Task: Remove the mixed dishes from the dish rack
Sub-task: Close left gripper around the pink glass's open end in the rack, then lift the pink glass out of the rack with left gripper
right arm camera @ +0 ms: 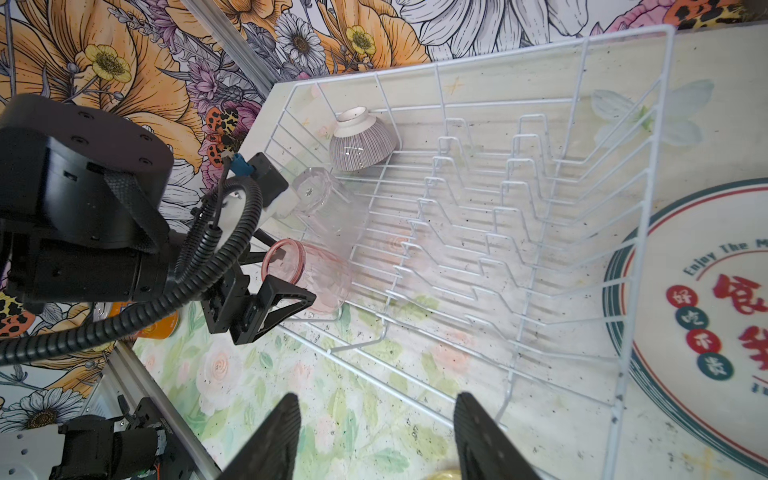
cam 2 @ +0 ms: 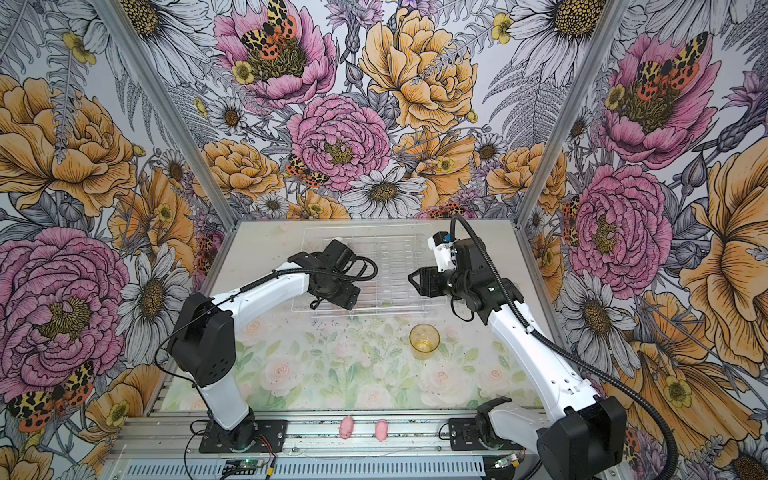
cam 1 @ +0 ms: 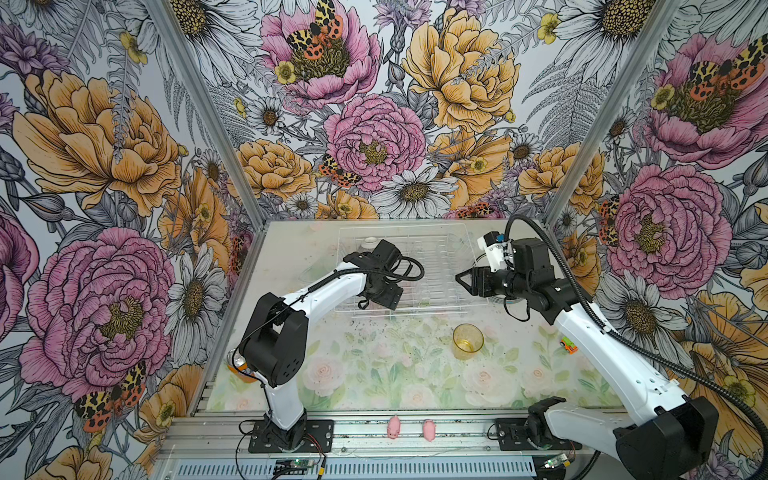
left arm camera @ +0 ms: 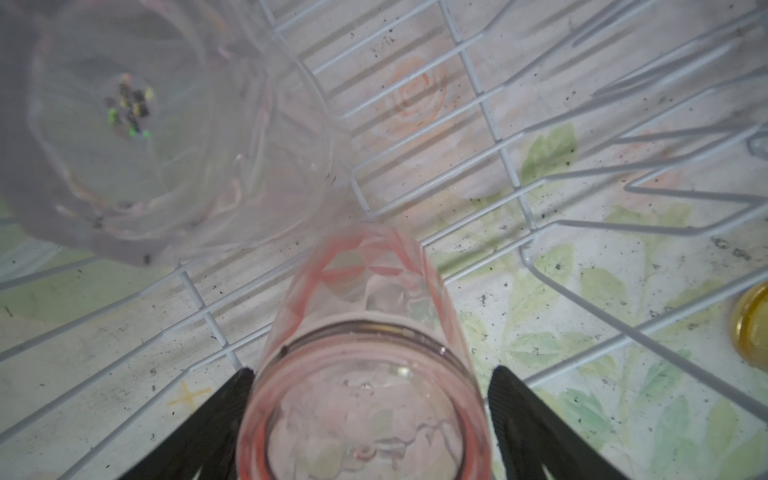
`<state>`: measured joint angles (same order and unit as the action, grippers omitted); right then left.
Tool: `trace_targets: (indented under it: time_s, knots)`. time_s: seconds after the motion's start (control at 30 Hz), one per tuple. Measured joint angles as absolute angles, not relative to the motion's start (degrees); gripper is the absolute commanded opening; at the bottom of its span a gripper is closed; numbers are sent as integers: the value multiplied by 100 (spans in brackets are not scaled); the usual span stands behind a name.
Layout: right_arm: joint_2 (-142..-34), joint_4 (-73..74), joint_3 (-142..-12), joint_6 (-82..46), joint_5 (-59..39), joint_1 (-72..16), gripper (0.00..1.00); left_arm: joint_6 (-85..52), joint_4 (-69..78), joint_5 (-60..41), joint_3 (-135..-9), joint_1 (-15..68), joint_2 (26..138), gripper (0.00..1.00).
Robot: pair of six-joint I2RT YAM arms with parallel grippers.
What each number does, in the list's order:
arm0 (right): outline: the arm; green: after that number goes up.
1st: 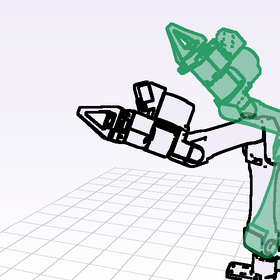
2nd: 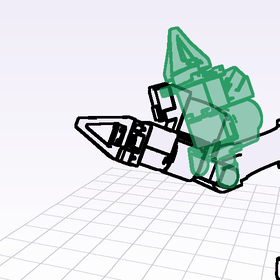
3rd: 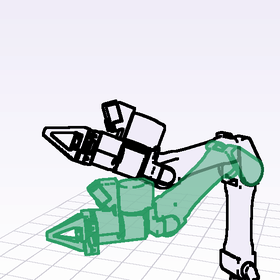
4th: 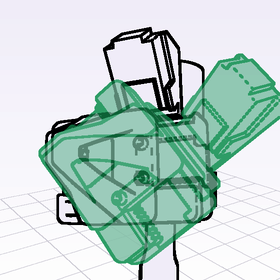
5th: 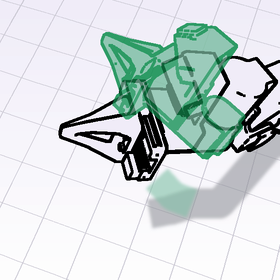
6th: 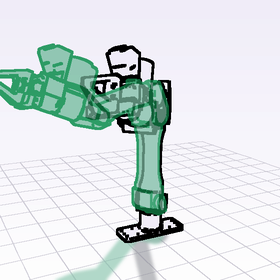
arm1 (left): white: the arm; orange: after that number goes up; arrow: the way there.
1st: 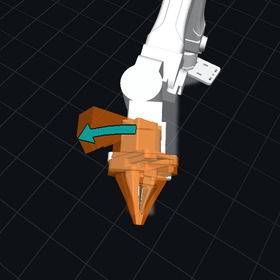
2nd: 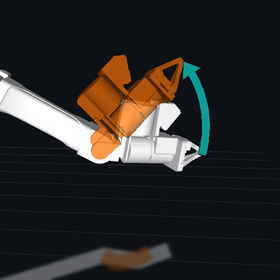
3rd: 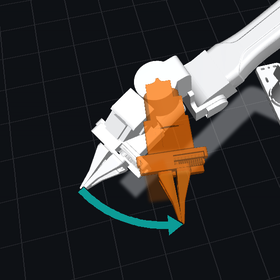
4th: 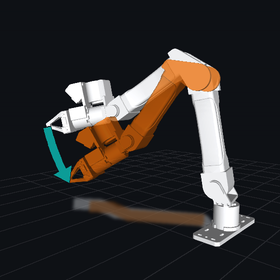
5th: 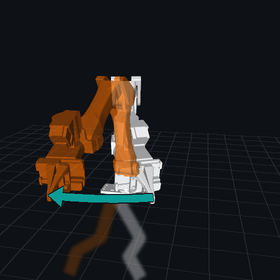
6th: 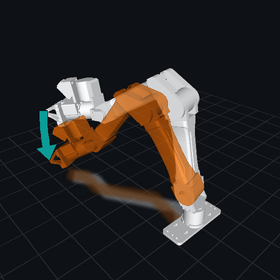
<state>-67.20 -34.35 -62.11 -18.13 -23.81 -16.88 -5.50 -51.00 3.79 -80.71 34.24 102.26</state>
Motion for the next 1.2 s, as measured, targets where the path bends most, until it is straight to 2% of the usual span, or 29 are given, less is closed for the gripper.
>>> trace_targets:
  time_s: [0.1, 0.27, 0.4, 0.77, 1.2]
  knots:
    - [-6722, -3435, -6208, -1813, -2379, -1688, 61, -541, -5098, 281, -8075, 3382, 10248, 81]
    - [-6722, -3435, -6206, -1815, -2379, -1688, 61, -447, -5070, 108, -8086, 3345, 10298, 66]
    - [-6722, -3433, -6206, -1815, -2381, -1688, 61, -405, -5030, -84, -8101, 3293, 10298, 59]
    - [-6731, -3369, -6206, -1839, -2491, -1688, 61, -390, -4792, -744, -7889, 2982, 10068, 57]
    - [-6890, -2714, -5966, -2102, -3597, -1680, 55, -572, -3848, -2237, -7207, 2346, 8954, 58]
